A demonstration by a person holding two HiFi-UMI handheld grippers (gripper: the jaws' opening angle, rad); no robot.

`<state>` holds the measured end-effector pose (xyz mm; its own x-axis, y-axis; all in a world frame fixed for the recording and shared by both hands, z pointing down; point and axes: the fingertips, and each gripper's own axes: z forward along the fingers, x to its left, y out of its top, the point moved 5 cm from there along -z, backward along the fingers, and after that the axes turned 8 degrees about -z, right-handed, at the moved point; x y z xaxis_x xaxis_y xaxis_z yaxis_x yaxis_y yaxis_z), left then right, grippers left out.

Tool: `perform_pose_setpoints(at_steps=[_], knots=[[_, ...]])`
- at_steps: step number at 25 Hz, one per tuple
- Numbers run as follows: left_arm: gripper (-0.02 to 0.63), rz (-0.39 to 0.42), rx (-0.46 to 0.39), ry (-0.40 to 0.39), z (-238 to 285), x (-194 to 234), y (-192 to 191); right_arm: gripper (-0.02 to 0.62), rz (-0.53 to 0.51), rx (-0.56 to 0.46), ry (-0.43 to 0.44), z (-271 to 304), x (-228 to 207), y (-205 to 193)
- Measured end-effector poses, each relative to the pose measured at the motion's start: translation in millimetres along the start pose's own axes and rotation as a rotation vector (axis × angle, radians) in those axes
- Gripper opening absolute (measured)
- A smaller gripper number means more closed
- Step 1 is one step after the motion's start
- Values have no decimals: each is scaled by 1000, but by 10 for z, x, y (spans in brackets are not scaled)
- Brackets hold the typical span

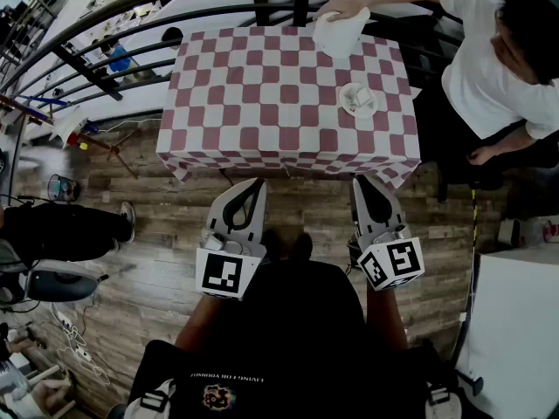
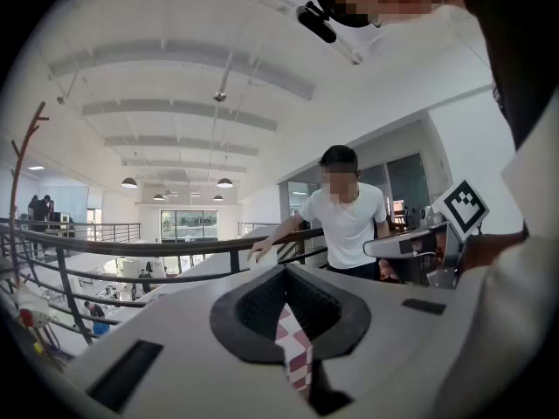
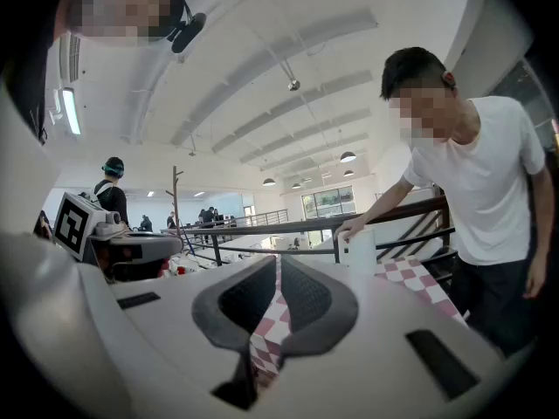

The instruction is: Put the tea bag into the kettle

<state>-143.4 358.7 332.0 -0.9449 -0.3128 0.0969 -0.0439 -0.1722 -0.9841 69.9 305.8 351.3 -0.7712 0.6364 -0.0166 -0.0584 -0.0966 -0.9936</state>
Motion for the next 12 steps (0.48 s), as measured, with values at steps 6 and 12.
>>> perform_pose_setpoints(at_steps=[6, 12], knots=[[3, 2, -2, 0, -6, -5, 10, 28, -7, 2, -1, -3, 12, 8], [3, 1, 4, -3, 12, 4, 19, 26, -10, 6, -1, 6, 2, 2]])
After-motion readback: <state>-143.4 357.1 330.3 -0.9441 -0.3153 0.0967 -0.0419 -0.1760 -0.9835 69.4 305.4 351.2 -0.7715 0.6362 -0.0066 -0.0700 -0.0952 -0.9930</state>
